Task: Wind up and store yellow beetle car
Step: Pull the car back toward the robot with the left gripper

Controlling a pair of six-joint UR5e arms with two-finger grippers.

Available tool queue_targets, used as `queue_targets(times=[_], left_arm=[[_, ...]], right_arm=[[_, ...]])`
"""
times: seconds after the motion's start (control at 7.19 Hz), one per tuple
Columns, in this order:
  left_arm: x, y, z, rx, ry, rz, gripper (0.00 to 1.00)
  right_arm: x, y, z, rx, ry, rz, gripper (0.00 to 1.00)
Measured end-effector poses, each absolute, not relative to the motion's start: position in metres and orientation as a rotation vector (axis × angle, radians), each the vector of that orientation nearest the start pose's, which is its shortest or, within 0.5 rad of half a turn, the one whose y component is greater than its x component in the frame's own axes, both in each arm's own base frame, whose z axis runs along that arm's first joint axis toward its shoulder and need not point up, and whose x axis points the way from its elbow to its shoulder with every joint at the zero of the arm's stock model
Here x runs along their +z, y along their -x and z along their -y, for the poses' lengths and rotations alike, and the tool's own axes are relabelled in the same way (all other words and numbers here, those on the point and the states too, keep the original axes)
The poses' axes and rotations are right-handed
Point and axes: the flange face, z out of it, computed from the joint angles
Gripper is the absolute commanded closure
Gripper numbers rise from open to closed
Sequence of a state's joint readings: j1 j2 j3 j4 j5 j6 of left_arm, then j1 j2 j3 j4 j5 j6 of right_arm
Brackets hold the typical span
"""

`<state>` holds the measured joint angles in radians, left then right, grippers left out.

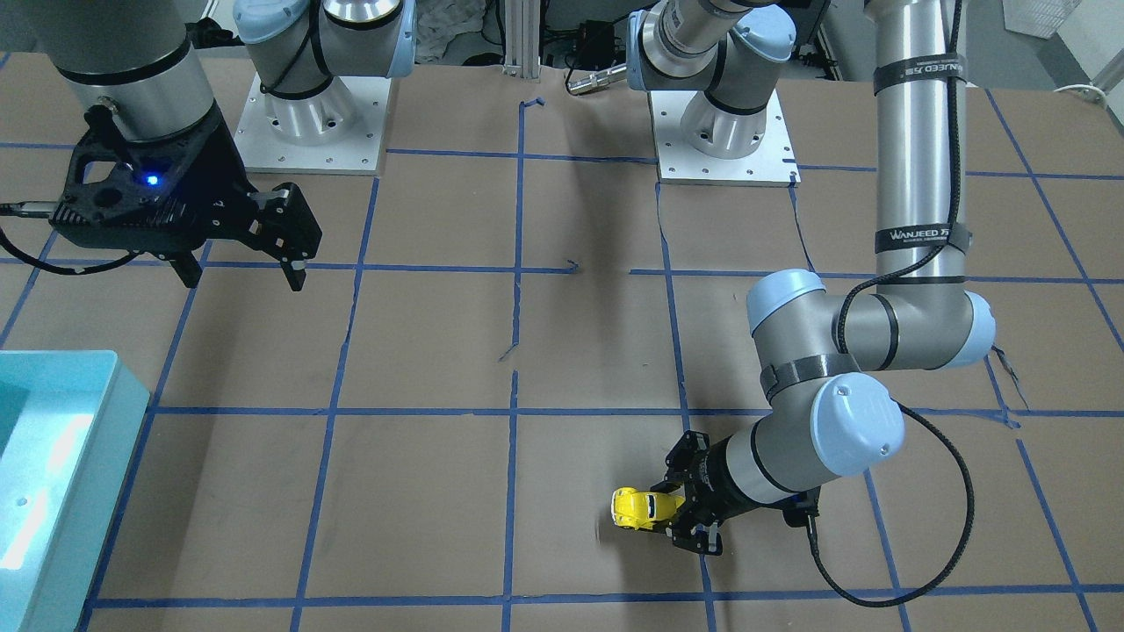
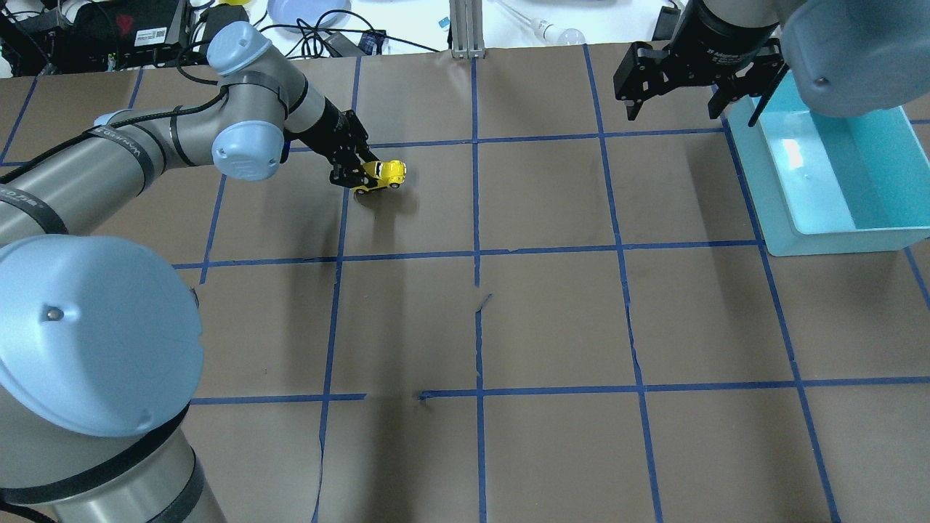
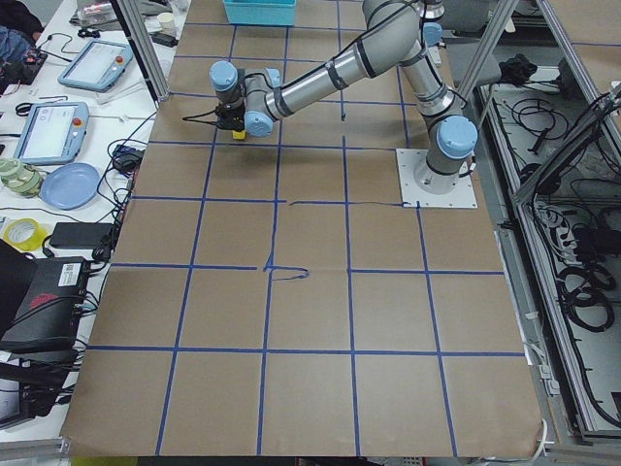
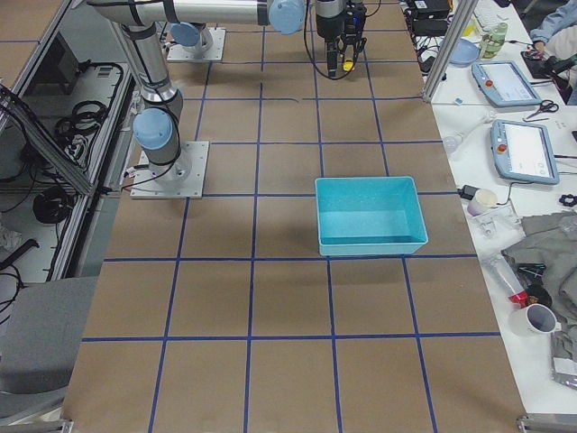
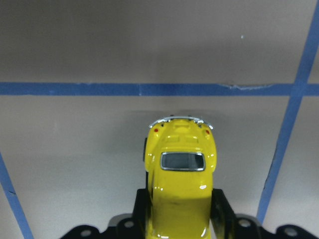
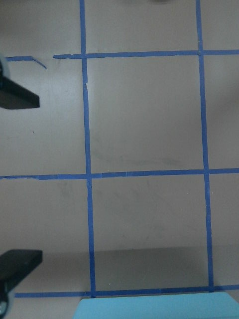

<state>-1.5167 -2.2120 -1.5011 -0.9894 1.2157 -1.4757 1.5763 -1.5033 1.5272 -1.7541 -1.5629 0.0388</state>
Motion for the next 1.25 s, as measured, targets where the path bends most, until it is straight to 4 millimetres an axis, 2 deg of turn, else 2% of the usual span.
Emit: queue_targets(times=[0.56, 0.83, 1.25], left_arm=[[0.190, 0.090, 0.698, 0.309, 2.311, -2.442, 1.00], [0.188, 0.071, 0.699, 0.246, 2.275, -2.433, 1.00], [0.189, 0.023, 0.701, 0.218, 2.251, -2.454, 1.00]], right_arm=[[0.494, -0.136, 0.535, -0.247, -0.059, -3.118, 0.00], [0.484, -0.136, 0.538, -0.217, -0.060, -3.120, 0.00], [0.482, -0.139, 0.538, -0.210, -0.063, -3.124, 0.00]])
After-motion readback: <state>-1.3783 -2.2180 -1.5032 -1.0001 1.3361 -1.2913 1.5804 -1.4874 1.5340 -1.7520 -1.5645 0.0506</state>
